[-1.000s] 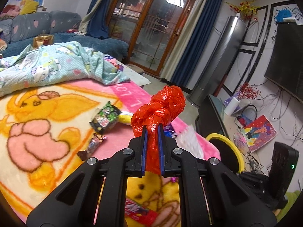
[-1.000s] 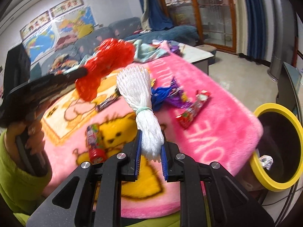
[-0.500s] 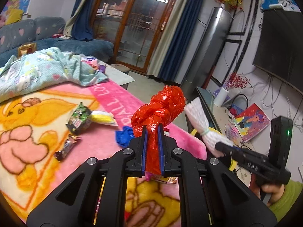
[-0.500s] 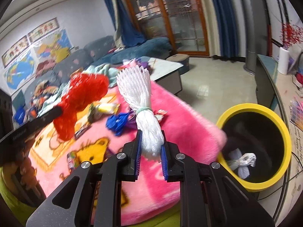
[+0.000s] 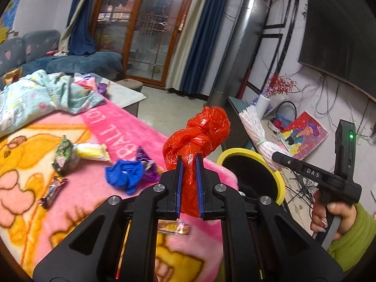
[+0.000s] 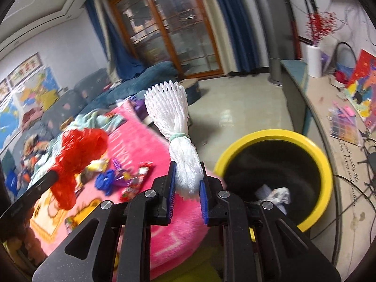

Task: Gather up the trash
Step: 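Carry the red bag and foam net over the bin and open both tools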

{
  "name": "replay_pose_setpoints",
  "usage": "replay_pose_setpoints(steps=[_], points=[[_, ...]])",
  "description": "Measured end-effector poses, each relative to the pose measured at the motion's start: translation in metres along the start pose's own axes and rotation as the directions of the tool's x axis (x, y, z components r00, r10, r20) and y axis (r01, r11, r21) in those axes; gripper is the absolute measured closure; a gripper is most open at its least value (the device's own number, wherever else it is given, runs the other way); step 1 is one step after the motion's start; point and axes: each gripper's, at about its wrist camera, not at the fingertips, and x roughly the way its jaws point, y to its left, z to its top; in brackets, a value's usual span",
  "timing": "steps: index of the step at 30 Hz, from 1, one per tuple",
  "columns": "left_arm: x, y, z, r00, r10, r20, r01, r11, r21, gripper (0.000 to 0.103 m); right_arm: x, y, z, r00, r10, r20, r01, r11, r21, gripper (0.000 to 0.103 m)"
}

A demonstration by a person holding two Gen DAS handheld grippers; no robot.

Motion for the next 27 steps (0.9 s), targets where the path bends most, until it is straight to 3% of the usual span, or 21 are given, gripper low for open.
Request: replay_pose_setpoints(steps=[11,27], points=[[0.042,-0.052,-0.002,0.995,-0.075,-0.063,0.082,0.991,0.103,0.097,-0.003,-0.061,0.001,0.993,-0.116,0.005,0.115,0.983,0.141,0.086],[0.119,-0.111,-0.024,0.970,-0.135,-0.205,0.179,0.960,0.216,0.097,0.006,-0.122,-0.012,0.971,-0.237,-0.044,0.241,0.942,0.235,0.086]])
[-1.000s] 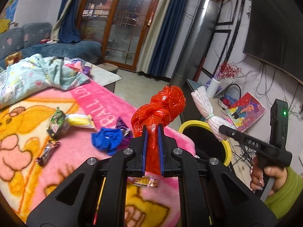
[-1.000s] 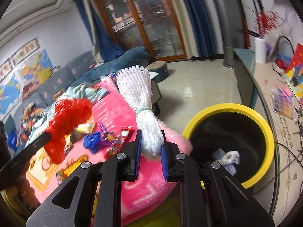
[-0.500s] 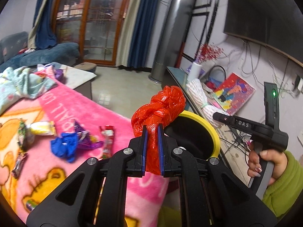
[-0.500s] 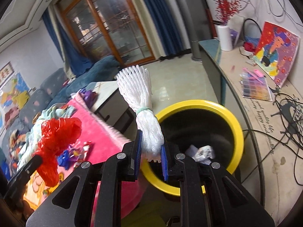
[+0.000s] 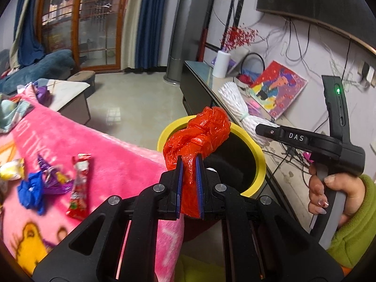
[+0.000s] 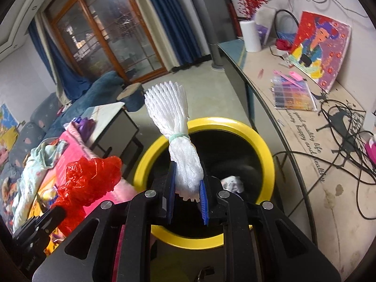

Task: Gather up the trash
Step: 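Carry the red bag and foam net over the bin and open both tools, then move both open tools back over the candy wrappers on the blanket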

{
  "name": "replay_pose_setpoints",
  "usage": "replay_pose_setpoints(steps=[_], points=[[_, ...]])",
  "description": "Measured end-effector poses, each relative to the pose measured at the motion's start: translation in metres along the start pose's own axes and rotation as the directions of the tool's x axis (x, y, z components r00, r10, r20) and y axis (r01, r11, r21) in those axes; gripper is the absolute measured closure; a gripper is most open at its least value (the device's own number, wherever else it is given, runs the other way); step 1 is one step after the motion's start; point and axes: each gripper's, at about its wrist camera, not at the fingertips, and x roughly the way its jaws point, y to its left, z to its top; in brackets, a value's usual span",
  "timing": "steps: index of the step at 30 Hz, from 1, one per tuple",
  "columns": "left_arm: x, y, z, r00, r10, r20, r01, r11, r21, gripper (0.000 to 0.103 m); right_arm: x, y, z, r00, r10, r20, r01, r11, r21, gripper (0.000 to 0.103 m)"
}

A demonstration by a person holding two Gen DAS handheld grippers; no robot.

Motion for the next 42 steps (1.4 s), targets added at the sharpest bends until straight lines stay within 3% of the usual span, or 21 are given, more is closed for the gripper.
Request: replay_pose_setpoints(steps=[12,24,27,29,37,42], points=[[0.052,-0.020,-0.001,0.996,-0.012,-0.086,0.016,0.998,0.054,0.097,0.032,-0.035,-0.007,0.995,-0.038,-0.096,0.046,0.995,0.088,0.085],[0.087,-0.024,0.004,0.992,0.009,-0.124,-0.003,0.999,0.046,0.097,0.042,-0.054,-0.009,0.994,-0.020,-0.106,0.035,0.989,0.142,0.082],[0.092,-0.021,0.006,0.991,0.009,-0.133,-0.006,1.000,0.026,0.079,0.041,-0.056,-0.008,0.995,-0.021,-0.100,0.035,0.989,0.146,0.068],[0.091,-0.018,0.007,0.992,0.008,-0.128,-0.008,1.000,0.004,0.062,0.042,-0.058,-0.009,0.994,-0.022,-0.103,0.037,0.988,0.149,0.066],[0.070,-0.003,0.008,0.996,0.011,-0.088,-0.018,0.997,-0.081,0.020,0.040,-0.053,-0.008,0.995,-0.040,-0.095,0.053,0.989,0.135,0.061],[0.047,0.012,0.006,0.995,0.076,-0.060,-0.082,0.990,-0.114,0.011,0.030,-0.036,-0.007,0.997,-0.041,-0.060,0.046,0.995,0.093,0.048]])
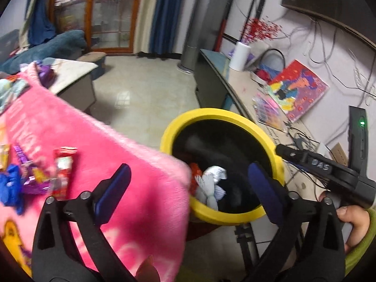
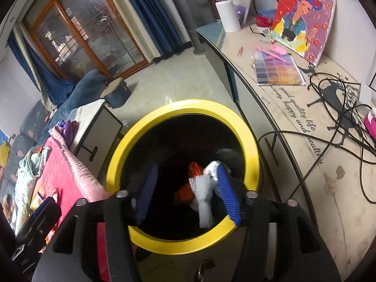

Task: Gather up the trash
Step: 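Move both open tools back over the candy wrappers on the blanket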

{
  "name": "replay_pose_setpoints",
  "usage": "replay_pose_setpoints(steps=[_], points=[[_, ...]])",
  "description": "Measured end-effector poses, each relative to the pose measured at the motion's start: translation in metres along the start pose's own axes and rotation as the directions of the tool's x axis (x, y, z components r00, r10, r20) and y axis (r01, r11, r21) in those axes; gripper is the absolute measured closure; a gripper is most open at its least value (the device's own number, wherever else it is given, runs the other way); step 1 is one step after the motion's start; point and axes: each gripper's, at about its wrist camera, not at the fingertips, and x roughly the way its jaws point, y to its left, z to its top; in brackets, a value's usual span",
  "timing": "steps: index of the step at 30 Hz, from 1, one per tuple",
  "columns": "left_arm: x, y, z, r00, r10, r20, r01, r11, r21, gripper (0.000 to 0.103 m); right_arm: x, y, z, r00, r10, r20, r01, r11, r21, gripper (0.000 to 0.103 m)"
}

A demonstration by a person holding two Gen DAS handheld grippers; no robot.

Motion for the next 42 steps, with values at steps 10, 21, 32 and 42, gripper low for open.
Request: replay_pose_setpoints(steps=[10,21,32,42], points=[[-0.055,0.033,-0.006,0.989,0.101,0.108,-0.095,0.994,-0.059,0.011,-0.028,0.048,-0.008,0.997,0.046,0.060,-0.036,0.988,-0.147,0.039],[-0.118,0.065,-0.019,0.948,0.224,0.225,-0.202,0.972,-0.120,0.011,-0.057,0.115,-0.043,0.980,0.181,0.081,-0.142,0.924,-0.354,0.036],[-0.166,0.102,-0.037,0.911,0.309,0.274,-0.261,0.944,-0.200,0.011,-0.078,0.175,-0.081,0.950,0.311,0.031,-0.246,0.806,-0.539,0.031],[-0.201,0.135,-0.057,0.880,0.387,0.275,-0.312,0.908,-0.280,0.011,-0.083,0.217,-0.114,0.931,0.362,-0.042,-0.297,0.687,-0.664,0.030]])
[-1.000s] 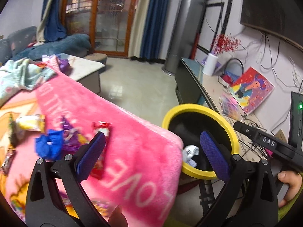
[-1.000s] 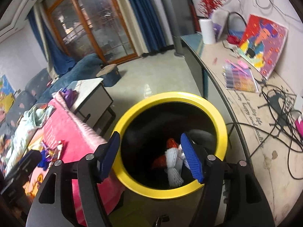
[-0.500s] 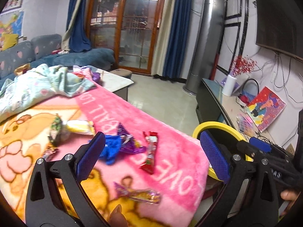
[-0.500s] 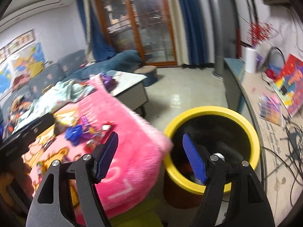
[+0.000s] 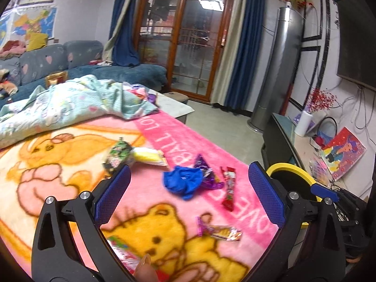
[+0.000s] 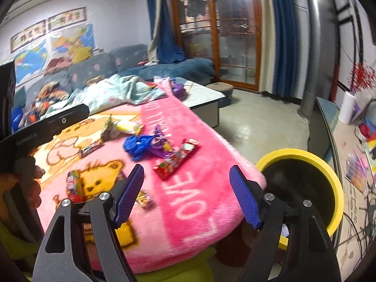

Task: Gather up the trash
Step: 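Move both open tools back over the candy wrappers on the blanket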

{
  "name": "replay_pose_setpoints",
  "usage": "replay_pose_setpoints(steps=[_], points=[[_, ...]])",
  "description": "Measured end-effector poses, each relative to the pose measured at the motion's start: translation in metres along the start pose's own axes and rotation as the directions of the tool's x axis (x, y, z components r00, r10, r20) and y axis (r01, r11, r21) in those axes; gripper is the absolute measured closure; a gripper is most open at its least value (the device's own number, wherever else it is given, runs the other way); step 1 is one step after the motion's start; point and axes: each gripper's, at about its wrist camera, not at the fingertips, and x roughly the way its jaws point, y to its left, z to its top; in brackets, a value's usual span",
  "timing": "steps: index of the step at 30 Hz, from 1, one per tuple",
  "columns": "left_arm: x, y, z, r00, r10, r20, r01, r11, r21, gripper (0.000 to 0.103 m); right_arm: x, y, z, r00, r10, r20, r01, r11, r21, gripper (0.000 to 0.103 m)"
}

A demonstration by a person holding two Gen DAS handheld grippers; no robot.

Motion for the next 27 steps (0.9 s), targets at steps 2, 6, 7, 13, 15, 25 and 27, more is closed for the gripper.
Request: replay_pose_setpoints(steps=[2,6,7,13,15,25,27], points=[[-0.004,0.009,-0.002,1.000,0.014,-0.002,-0.014,1.000,-0.010,0.011,0.003,0.008,0.000,1.000,0.016,-0.010,-0.016,1.000,-0.021,0.030],[-0.009,0.027,-0.005,0.999,0.041,-0.008,-0.041,0.998,-0.039,0.011,0.011,0.023,-0.001,0.998,0.054,-0.034,-0.056,0.996,-0.063,0.030],[-0.010,0.031,-0.006,0.999,0.044,-0.011,-0.045,0.998,-0.049,0.011,0.013,0.028,-0.001,0.997,0.062,-0.041,-0.065,0.995,-0.077,0.030],[-0.017,0.055,-0.011,0.996,0.081,-0.023,-0.083,0.992,-0.093,0.011,0.026,0.044,-0.005,0.991,0.093,-0.093,-0.104,0.987,-0.119,0.030],[-0.019,0.061,-0.014,0.995,0.096,-0.030,-0.099,0.990,-0.102,0.011,0.032,0.047,-0.006,0.989,0.099,-0.113,-0.113,0.985,-0.127,0.030],[-0.022,0.085,-0.028,0.990,0.105,-0.095,-0.118,0.983,-0.144,0.011,0.072,0.064,-0.012,0.969,0.128,-0.214,-0.166,0.971,-0.171,0.031],[-0.022,0.087,-0.032,0.989,0.098,-0.114,-0.114,0.982,-0.148,0.011,0.080,0.067,-0.013,0.965,0.128,-0.228,-0.172,0.967,-0.186,0.033]])
